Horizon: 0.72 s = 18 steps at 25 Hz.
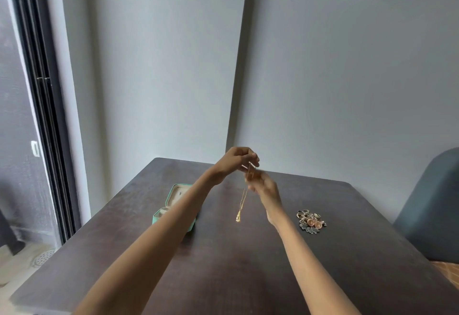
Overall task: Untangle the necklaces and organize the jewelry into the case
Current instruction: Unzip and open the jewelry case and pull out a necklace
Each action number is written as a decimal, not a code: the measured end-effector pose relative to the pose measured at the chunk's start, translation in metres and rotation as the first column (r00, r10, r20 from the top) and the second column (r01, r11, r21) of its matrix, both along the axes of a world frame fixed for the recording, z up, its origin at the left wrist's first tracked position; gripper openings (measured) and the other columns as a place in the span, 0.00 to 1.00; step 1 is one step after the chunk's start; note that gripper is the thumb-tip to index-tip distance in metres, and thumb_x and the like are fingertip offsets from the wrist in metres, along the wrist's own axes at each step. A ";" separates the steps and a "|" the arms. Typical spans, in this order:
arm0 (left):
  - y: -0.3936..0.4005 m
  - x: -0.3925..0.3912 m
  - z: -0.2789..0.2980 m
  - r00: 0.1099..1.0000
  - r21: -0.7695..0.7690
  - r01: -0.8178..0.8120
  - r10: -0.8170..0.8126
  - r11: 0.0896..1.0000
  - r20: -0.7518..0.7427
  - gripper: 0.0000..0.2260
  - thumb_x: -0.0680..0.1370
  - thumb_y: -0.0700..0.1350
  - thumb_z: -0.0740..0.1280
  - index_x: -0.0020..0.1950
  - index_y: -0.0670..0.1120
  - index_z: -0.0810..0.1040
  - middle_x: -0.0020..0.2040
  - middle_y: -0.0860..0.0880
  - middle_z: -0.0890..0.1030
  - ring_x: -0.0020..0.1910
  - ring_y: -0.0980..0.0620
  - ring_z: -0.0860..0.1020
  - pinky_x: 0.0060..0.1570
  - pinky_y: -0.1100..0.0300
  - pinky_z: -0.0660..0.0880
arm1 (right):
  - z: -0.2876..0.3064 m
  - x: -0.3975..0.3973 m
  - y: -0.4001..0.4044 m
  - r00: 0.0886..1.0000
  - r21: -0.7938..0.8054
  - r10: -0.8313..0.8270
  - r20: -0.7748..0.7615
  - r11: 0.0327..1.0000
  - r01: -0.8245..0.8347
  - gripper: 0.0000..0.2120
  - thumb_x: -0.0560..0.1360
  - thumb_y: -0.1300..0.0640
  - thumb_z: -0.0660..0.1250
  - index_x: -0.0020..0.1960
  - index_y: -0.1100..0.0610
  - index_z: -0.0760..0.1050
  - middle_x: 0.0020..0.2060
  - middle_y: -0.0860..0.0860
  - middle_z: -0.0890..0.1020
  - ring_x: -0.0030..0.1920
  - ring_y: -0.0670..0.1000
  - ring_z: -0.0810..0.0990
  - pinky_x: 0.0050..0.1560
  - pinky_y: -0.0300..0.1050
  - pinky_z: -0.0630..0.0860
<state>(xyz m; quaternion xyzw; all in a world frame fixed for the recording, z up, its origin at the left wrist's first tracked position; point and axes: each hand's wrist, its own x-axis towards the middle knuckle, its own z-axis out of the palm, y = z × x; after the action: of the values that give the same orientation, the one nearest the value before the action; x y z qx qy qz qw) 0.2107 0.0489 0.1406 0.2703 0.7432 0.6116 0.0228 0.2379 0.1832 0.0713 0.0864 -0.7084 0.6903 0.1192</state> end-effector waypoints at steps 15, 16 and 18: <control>0.036 0.026 -0.049 0.986 0.091 0.113 -0.124 0.989 0.114 0.10 0.81 0.46 0.61 0.45 0.42 0.76 0.36 0.45 0.78 0.32 0.50 0.76 0.28 0.59 0.76 | -0.008 0.039 0.052 0.997 -0.014 0.040 0.072 0.999 -0.039 0.08 0.75 0.57 0.68 0.40 0.60 0.75 0.37 0.52 0.83 0.28 0.50 0.80 0.24 0.38 0.75; 0.038 0.022 -0.057 0.985 0.079 0.101 -0.111 0.992 0.131 0.10 0.81 0.46 0.61 0.45 0.42 0.76 0.37 0.44 0.78 0.33 0.50 0.77 0.29 0.58 0.76 | -0.016 0.035 0.054 0.994 -0.003 0.031 0.103 1.000 -0.031 0.08 0.75 0.57 0.68 0.40 0.60 0.75 0.37 0.52 0.83 0.28 0.50 0.80 0.24 0.38 0.75; 0.043 0.010 -0.073 0.984 0.054 0.053 -0.061 0.997 0.166 0.10 0.80 0.46 0.62 0.45 0.42 0.77 0.38 0.45 0.79 0.33 0.51 0.78 0.31 0.57 0.77 | -0.030 0.024 0.059 0.990 0.012 -0.023 0.141 1.000 0.022 0.09 0.74 0.55 0.69 0.40 0.59 0.74 0.36 0.52 0.82 0.29 0.49 0.81 0.27 0.39 0.76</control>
<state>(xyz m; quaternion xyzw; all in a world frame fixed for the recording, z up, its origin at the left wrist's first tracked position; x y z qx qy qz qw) 0.2207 0.0915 0.0672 0.2395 0.7154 0.6493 0.0960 0.2616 0.2420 0.0416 0.0300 -0.7194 0.6897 0.0763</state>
